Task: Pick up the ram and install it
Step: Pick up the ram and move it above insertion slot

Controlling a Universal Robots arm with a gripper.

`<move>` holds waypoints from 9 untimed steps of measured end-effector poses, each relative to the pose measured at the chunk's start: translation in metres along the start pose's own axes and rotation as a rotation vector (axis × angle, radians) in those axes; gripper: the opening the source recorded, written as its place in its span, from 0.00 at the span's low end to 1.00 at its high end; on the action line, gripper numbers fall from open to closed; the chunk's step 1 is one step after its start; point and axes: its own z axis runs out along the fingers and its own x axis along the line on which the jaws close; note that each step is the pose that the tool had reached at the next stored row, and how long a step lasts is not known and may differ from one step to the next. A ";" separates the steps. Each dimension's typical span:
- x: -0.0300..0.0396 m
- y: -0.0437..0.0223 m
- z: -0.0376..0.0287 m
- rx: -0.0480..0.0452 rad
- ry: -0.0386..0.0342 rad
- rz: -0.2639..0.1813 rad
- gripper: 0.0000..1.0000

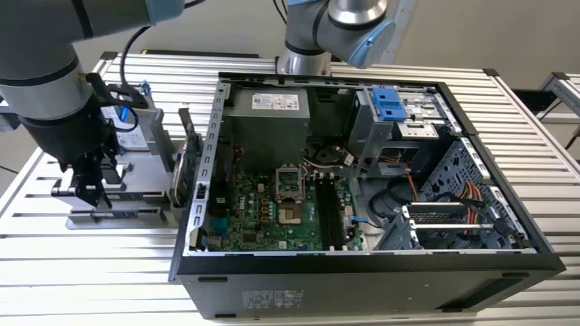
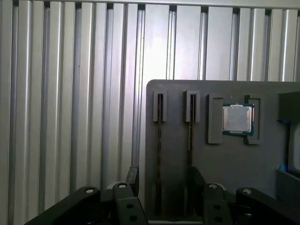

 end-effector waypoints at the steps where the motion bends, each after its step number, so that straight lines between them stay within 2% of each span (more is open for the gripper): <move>1: 0.0000 0.0000 0.0010 0.0023 0.0002 0.000 1.00; 4: -0.0001 -0.0001 0.0033 0.0153 0.0005 0.000 1.00; 9: -0.0001 -0.0002 0.0053 0.0164 0.0007 0.000 1.00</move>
